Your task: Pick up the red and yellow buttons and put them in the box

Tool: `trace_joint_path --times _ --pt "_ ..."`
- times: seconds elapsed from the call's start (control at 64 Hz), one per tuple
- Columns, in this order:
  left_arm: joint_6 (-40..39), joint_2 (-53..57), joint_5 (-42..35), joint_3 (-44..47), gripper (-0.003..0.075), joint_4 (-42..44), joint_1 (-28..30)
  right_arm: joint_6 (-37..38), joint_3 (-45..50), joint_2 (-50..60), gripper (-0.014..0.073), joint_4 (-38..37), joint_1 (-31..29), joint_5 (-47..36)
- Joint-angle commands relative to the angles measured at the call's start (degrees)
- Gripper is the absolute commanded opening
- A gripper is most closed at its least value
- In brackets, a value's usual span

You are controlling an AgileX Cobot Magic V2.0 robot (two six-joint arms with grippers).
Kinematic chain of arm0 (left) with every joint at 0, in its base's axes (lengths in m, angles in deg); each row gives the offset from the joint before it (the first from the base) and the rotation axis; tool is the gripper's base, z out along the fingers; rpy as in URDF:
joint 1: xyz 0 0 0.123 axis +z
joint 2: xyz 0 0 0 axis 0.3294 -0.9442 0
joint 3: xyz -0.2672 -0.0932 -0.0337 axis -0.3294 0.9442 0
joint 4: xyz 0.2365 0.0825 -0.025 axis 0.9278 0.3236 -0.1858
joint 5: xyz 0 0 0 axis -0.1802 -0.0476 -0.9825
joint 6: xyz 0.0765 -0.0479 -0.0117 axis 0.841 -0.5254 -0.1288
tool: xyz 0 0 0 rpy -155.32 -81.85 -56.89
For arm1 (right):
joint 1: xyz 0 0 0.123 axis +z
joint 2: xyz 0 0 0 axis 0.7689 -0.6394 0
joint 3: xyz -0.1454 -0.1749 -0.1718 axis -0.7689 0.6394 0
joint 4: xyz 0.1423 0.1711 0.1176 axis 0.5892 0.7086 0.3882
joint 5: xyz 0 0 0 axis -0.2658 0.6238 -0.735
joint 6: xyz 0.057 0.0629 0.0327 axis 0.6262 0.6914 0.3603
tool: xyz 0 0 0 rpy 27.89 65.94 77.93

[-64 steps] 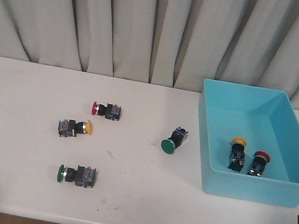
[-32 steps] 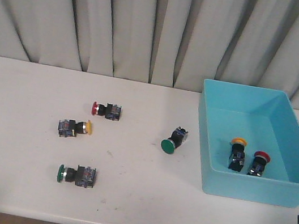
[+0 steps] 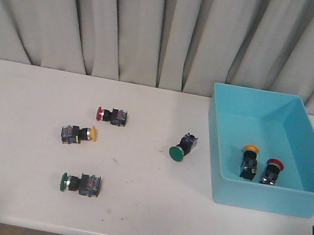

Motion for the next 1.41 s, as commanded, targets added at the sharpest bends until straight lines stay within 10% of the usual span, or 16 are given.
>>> trace_joint_path --times 0.0,1.391 --pt "-3.0 1.1 -3.1 2.8 -0.0007 -0.1 0.8 -0.1 -1.5 0.1 -0.0008 0.2 -0.1 -2.8" --pt "-3.6 0.8 -2.4 2.8 -0.0007 -0.1 2.4 -1.3 -1.2 4.7 -0.0008 -1.8 -0.9 -5.0"
